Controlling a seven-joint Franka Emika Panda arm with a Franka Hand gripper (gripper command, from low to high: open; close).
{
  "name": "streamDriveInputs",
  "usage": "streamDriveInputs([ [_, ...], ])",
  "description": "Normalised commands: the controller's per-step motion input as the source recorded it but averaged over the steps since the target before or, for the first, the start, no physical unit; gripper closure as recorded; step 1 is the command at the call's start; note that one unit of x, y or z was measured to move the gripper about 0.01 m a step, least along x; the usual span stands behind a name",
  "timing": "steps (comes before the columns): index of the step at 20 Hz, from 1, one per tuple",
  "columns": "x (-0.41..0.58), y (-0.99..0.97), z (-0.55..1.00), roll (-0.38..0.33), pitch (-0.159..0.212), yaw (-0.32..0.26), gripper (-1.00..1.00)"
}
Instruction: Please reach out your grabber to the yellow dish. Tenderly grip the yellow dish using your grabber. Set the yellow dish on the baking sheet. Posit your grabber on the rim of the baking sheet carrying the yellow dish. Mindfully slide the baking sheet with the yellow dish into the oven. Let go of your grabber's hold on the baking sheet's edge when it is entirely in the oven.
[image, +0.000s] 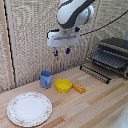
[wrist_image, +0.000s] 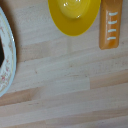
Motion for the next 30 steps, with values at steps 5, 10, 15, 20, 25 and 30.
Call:
streamDriveInputs([
  [5, -0.274, -0.58, -0.40, 0.030, 0.027, -0.136, -1.00],
  [10, -0.106, -0.48, -0.39, 0.027, 0.002, -0.075, -1.00],
  [15, 0.090, -0.13, -0.39, 0.000, 0.000, 0.011, -1.00],
  [20, 0.150, -0.07, -0.42, -0.001, 0.000, 0.038, -1.00],
  [25, 0.058, -0.19, -0.52, 0.000, 0.003, 0.052, -1.00],
  [30, 0.063, -0.16, -0.50, -0.002, -0.001, 0.075, -1.00],
])
